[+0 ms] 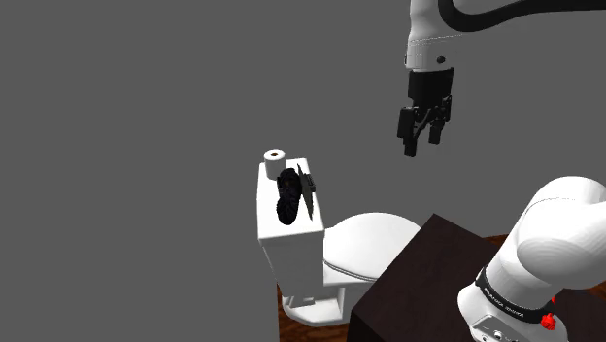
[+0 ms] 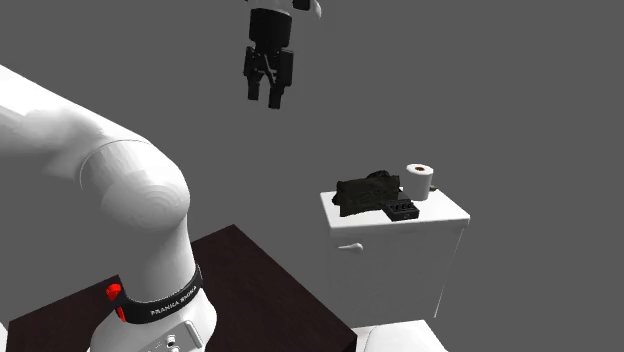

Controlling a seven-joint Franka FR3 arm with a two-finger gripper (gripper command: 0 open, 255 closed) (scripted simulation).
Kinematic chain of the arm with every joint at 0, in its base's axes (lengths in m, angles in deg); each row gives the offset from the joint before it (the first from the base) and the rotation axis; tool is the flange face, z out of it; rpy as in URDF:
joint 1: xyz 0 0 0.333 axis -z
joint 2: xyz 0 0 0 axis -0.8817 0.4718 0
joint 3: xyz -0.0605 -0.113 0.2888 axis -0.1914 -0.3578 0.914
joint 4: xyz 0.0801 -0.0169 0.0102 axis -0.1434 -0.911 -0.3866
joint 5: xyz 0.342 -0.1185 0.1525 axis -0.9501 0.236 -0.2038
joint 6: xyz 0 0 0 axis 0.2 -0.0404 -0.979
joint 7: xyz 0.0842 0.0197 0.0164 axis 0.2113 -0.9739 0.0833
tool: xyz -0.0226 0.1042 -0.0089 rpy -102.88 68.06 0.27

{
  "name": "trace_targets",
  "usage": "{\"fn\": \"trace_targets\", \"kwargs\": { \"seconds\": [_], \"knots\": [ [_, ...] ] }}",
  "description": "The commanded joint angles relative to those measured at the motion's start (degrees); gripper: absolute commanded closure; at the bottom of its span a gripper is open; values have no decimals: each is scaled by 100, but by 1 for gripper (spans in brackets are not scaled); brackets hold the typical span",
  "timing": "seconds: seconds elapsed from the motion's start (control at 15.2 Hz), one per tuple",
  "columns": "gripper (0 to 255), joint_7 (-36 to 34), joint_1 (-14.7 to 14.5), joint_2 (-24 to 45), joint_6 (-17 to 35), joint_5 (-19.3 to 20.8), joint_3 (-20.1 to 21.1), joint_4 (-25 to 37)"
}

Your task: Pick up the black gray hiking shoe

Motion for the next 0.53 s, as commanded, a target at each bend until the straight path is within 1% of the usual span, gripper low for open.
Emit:
{"fn": "trace_targets", "kwargs": {
  "seconds": [0.0,0.26,0.46],
  "knots": [
    [0,0,0,0,0,0,0,0],
    [0,-631,41,436,851,-106,507,-195],
    [0,-1119,101,878,1480,-111,879,-239]
  ]
}}
